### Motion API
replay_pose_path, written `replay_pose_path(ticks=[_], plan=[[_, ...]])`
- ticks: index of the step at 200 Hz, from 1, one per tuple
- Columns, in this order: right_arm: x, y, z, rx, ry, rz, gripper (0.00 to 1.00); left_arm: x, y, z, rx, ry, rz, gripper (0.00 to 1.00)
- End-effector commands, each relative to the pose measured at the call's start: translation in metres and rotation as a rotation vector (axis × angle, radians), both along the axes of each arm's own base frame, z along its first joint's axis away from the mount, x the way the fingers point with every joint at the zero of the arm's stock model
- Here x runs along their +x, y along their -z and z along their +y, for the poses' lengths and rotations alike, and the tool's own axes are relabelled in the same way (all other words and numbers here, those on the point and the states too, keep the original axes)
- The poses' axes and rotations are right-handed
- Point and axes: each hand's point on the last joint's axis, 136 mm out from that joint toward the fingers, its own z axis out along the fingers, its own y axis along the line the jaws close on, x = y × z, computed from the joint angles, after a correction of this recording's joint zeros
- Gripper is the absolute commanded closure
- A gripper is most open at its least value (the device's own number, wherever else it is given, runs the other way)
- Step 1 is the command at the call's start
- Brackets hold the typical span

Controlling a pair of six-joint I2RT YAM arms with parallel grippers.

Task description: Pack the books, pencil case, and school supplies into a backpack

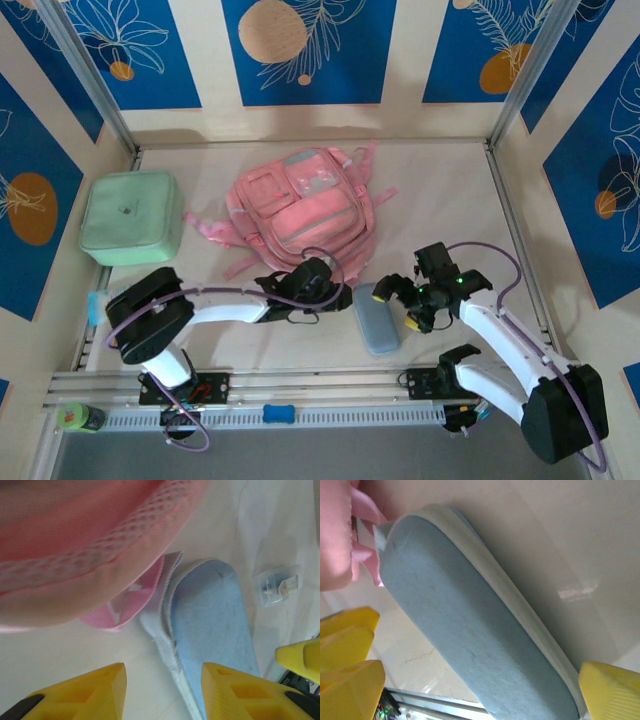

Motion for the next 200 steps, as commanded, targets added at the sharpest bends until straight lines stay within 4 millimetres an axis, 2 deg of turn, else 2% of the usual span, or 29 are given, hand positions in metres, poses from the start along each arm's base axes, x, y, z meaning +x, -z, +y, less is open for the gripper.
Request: replay_pose_path(ticks=[1, 22, 53, 78, 100, 123, 141, 168, 200], plan=[[-0.016, 0.009, 0.008, 0.102, -0.060, 0.046, 0.01, 0.001, -0.007, -0.026, -0.051, 0.047, -0.007, 0.58], [-0.017, 0.017, 0.016, 0.168, -0.062, 0.060, 0.01, 0.004, 0.017, -0.022, 0.034, 0.030, 0.026, 0.63], [-0.015, 0.019, 0.019, 0.196, -0.091, 0.041, 0.01, 0.005, 0.027, -0.030, 0.001, 0.028, 0.039, 0.69], [-0.010, 0.006, 0.038, 0.330, -0.144, 0.003, 0.01, 0.007, 0.036, -0.030, 0.030, 0.028, 0.055, 0.71], [-0.004, -0.006, 0.041, 0.336, -0.173, -0.030, 0.00, 0.010, 0.043, -0.025, 0.042, 0.014, 0.069, 0.73], [-0.002, -0.010, 0.039, 0.327, -0.173, -0.054, 0.07, 0.010, 0.042, -0.026, 0.042, 0.020, 0.063, 0.75], [-0.001, -0.007, 0.035, 0.298, -0.173, -0.055, 0.20, 0.011, 0.041, -0.025, 0.046, 0.020, 0.058, 0.75], [0.001, -0.015, 0.048, 0.346, -0.214, -0.074, 0.31, 0.011, 0.036, -0.028, 0.040, 0.031, 0.053, 0.76], [0.001, -0.002, 0.045, 0.201, -0.243, -0.078, 0.36, 0.012, 0.032, -0.029, 0.032, 0.034, 0.047, 0.77]])
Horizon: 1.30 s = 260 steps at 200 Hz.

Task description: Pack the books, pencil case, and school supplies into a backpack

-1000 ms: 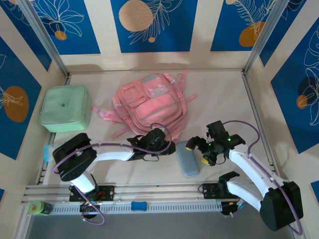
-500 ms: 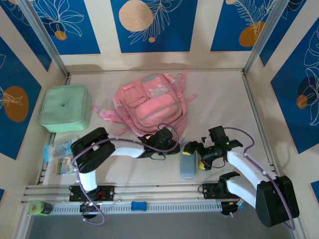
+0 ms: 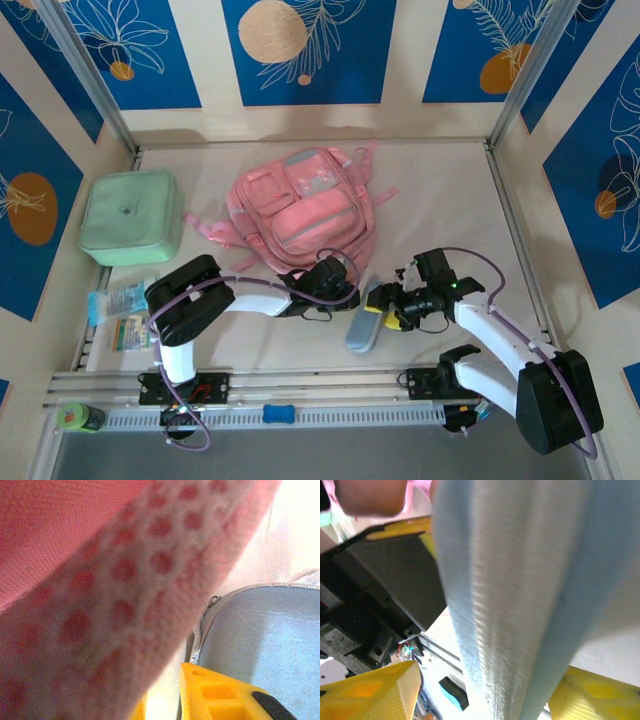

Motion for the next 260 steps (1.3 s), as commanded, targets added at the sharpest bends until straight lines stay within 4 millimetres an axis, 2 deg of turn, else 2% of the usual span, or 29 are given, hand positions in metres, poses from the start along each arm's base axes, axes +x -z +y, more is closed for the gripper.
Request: replay_pose_path(ticks=[1, 18, 51, 82, 138, 167, 197, 221, 244, 260], plan=[[0.008, -0.001, -0.001, -0.077, -0.014, -0.040, 0.36, 0.000, -0.005, -0.004, -0.003, 0.017, 0.007, 0.77], [0.011, 0.007, -0.006, -0.127, -0.007, -0.040, 0.40, 0.000, -0.006, -0.003, 0.003, 0.019, 0.001, 0.77], [0.016, 0.007, -0.001, -0.123, -0.009, -0.049, 0.53, -0.001, -0.010, -0.003, -0.005, 0.025, -0.002, 0.77], [0.020, 0.009, -0.008, -0.157, 0.025, -0.059, 0.58, 0.000, -0.014, -0.002, 0.004, 0.028, -0.014, 0.77], [0.026, 0.000, -0.021, -0.127, 0.077, -0.076, 0.74, 0.002, -0.028, 0.003, 0.022, 0.033, -0.048, 0.76], [0.030, -0.005, -0.028, -0.117, 0.106, -0.093, 0.76, 0.001, -0.040, 0.007, 0.016, 0.044, -0.073, 0.73], [0.035, -0.017, -0.037, -0.098, 0.140, -0.103, 0.78, -0.002, -0.060, 0.024, 0.073, 0.081, -0.137, 0.67], [0.042, -0.036, -0.044, -0.076, 0.158, -0.151, 0.79, 0.004, -0.083, 0.051, 0.214, 0.118, -0.256, 0.62], [0.048, -0.055, -0.046, -0.041, 0.159, -0.186, 0.80, 0.020, -0.114, 0.081, 0.389, 0.138, -0.411, 0.55], [0.054, -0.067, -0.049, -0.023, 0.168, -0.206, 0.80, 0.033, -0.133, 0.095, 0.497, 0.180, -0.511, 0.51]])
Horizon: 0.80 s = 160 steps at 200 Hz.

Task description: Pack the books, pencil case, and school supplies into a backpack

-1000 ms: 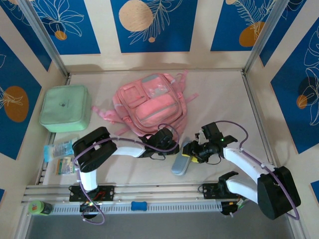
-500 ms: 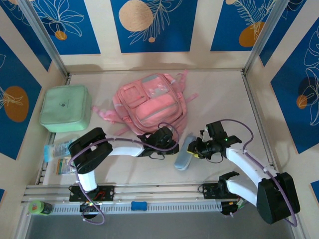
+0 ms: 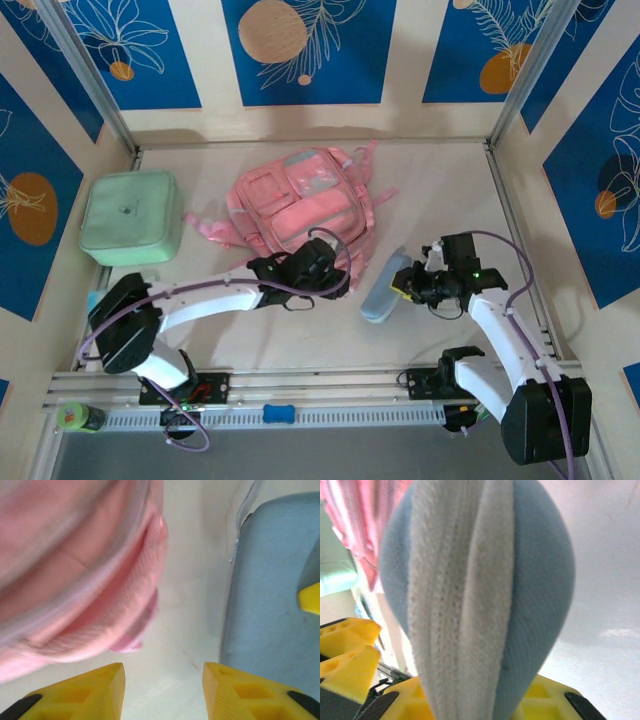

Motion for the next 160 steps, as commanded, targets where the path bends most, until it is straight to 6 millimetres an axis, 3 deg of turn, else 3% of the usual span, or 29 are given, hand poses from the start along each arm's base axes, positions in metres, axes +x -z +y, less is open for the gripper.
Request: replay_pose_path(ticks=[1, 22, 55, 121, 160], plan=[[0.000, -0.025, 0.003, 0.055, -0.044, -0.035, 0.80, 0.019, -0.024, 0.042, 0.273, 0.052, -0.186, 0.51], [0.006, -0.036, 0.001, 0.090, -0.038, -0.059, 0.81, 0.039, -0.028, 0.054, 0.410, 0.095, -0.250, 0.48], [0.019, -0.042, -0.004, 0.120, -0.014, -0.066, 0.81, 0.068, -0.025, 0.046, 0.552, 0.219, -0.337, 0.43], [0.038, -0.047, -0.005, 0.172, -0.001, -0.075, 0.83, 0.120, 0.013, 0.015, 0.668, 0.354, -0.340, 0.38], [0.041, -0.045, -0.006, 0.182, -0.001, -0.066, 0.84, 0.149, 0.027, 0.019, 0.739, 0.298, -0.331, 0.44]])
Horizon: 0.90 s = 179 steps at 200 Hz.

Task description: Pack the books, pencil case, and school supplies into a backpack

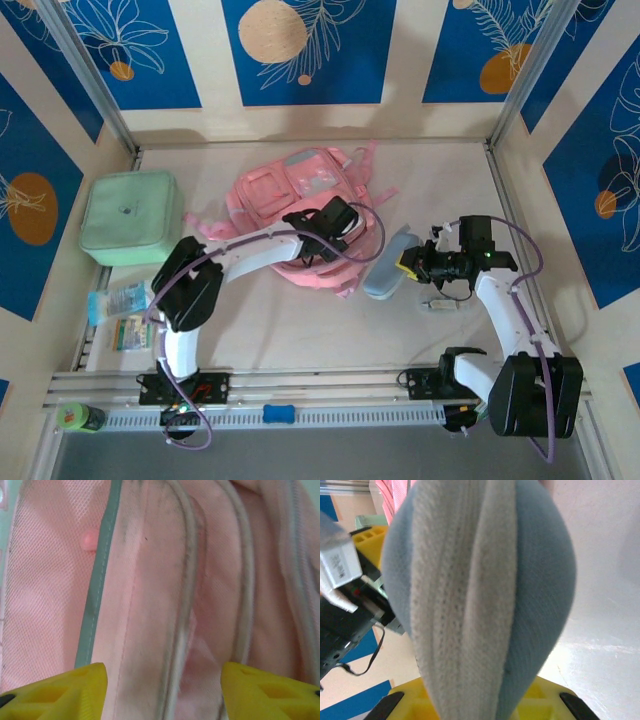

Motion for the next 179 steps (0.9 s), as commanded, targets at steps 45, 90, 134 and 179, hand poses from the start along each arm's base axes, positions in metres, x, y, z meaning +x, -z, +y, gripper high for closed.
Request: replay_pose_path(ticks=[45, 90, 134, 179], plan=[[0.010, -0.017, 0.002, 0.036, -0.027, -0.043, 0.85, 0.029, -0.015, 0.007, 0.001, -0.038, -0.023, 0.79], [0.018, -0.030, 0.007, 0.064, -0.044, -0.061, 0.85, 0.023, -0.079, 0.008, -0.128, -0.066, -0.075, 0.98], [0.036, -0.037, 0.030, 0.077, -0.083, -0.068, 0.85, 0.018, -0.153, 0.011, -0.279, -0.119, -0.130, 1.00], [0.084, -0.036, 0.088, 0.084, -0.118, -0.092, 0.85, 0.019, -0.200, 0.004, -0.430, -0.181, -0.136, 1.00]])
